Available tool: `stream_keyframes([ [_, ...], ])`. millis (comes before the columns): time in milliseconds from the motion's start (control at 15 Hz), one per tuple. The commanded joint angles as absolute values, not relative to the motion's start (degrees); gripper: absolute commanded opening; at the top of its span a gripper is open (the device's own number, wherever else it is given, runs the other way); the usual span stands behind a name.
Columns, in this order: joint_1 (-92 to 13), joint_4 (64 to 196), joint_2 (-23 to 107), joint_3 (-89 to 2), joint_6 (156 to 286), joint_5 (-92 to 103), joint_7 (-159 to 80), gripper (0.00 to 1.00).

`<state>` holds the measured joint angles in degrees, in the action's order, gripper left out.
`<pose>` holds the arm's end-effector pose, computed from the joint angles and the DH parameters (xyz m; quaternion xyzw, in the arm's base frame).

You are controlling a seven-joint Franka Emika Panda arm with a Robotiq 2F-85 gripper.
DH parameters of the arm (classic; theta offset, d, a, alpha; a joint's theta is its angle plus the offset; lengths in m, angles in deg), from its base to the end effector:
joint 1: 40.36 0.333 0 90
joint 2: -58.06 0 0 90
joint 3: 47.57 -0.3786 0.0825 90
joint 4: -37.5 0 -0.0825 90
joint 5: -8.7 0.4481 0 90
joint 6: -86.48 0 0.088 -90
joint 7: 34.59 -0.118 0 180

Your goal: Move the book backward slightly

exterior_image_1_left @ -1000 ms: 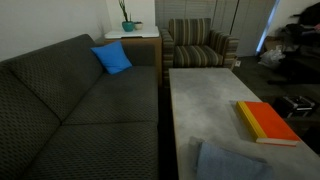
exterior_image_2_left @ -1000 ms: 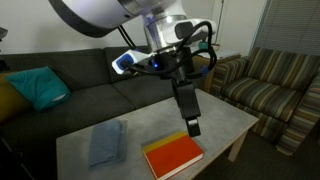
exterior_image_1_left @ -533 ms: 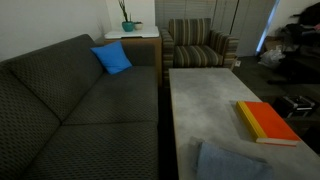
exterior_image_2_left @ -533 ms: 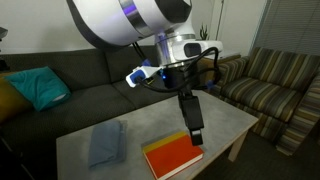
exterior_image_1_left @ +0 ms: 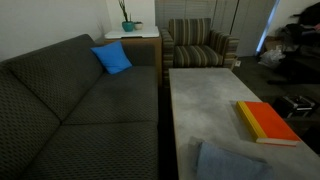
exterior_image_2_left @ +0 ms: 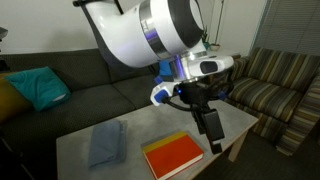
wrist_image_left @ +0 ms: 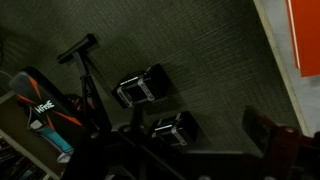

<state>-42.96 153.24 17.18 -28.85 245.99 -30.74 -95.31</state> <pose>0.6196 -0.2164 0.0870 0.9144 -0.3340 0.0883 0.2112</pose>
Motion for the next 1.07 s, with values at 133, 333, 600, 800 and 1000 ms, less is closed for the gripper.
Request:
stream_keyframes([
  [133,-48.06,140.93,4.31,-32.16,252.59,-17.00,-77.89,1.00],
  [333,-44.76,141.94,3.93,-30.01,252.73,-7.72,-71.23,1.00],
  [600,-48.21,139.21,2.60,-33.20,252.64,-4.80,-66.06,1.00],
  [800,-47.32,137.43,0.86,-31.95,253.22,-3.66,-66.39,1.00],
  [1000,-47.10,133.74,-2.25,-31.82,252.10,2.49,-61.40,1.00],
])
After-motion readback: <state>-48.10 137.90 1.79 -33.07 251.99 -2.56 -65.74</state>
